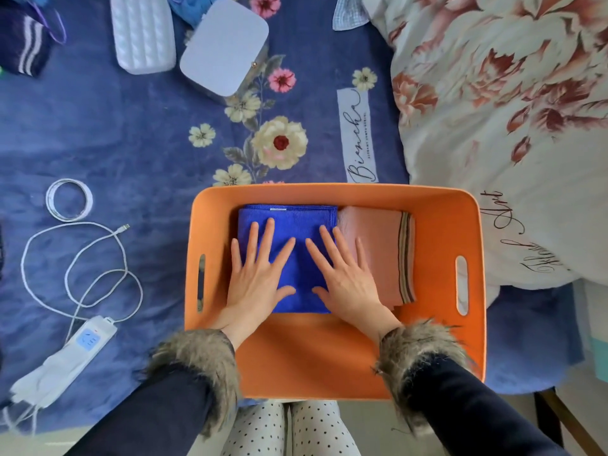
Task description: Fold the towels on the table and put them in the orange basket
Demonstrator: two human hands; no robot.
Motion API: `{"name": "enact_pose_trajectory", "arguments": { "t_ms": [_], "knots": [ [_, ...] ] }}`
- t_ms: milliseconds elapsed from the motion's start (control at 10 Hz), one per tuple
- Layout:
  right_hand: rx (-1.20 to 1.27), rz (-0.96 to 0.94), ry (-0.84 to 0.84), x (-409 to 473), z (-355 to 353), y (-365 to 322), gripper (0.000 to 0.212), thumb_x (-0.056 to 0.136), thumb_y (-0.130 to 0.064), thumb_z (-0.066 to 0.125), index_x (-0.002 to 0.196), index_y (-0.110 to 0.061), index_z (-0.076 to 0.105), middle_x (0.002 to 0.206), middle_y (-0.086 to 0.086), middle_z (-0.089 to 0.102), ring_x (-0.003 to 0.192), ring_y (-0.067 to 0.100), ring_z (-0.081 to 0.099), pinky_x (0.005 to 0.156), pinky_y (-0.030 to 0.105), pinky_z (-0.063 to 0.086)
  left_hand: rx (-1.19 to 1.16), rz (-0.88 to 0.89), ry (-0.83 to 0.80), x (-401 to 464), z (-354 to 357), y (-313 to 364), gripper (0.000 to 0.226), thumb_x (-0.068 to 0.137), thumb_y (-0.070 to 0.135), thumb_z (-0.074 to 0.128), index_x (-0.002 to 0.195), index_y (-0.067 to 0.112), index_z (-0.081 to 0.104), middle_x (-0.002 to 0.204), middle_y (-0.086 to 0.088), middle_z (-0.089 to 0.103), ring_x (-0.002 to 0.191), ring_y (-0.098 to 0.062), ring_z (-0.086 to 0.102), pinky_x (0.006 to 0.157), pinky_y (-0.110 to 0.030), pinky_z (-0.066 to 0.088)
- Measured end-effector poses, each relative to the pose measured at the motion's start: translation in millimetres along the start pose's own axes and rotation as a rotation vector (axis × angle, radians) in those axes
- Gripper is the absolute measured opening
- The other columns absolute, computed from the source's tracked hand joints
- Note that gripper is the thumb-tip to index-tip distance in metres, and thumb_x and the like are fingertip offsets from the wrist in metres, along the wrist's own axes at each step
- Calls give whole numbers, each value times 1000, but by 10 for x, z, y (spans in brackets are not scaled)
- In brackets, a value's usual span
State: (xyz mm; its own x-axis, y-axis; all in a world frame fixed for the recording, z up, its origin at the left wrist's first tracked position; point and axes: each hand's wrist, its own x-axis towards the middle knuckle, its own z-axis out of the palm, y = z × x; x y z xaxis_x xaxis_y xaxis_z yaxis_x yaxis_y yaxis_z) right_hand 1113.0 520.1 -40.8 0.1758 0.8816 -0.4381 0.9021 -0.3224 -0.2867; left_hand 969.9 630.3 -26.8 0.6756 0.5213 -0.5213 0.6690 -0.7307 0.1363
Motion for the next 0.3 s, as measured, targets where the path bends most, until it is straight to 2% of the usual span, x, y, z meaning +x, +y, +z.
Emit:
{"name": "enact_pose_trajectory", "arguments": {
  "t_ms": [100, 200, 300],
  "knots": [
    [-53, 15, -90, 71, 54, 119, 94, 85, -50, 56, 147, -30, -11, 152, -3, -26, 144, 26, -17, 114, 51, -7, 139, 38, -63, 71, 79, -97, 106, 77, 68, 53, 142, 32, -23, 141, -10, -44, 129, -32, -40, 113, -52, -10],
    [-35, 27, -145, 139, 23, 127, 90, 86, -54, 52, 148, -32, -10, 156, -3, -20, 144, 25, -15, 114, 52, -6, 157, 38, -73, 145, 117, -117, 108, 76, 71, 51, 137, 32, -28, 141, -11, -41, 129, -31, -39, 113, -50, -13],
    [140, 51, -129, 122, -240, 107, 72, 93, -44, 48, 150, -29, 6, 159, -3, -4, 146, 22, -9, 117, 49, -1, 157, 8, -97, 160, 125, -98, 108, 75, 70, 52, 137, 31, -28, 141, -10, -42, 130, -30, -38, 112, -49, -15]
  ]
}}
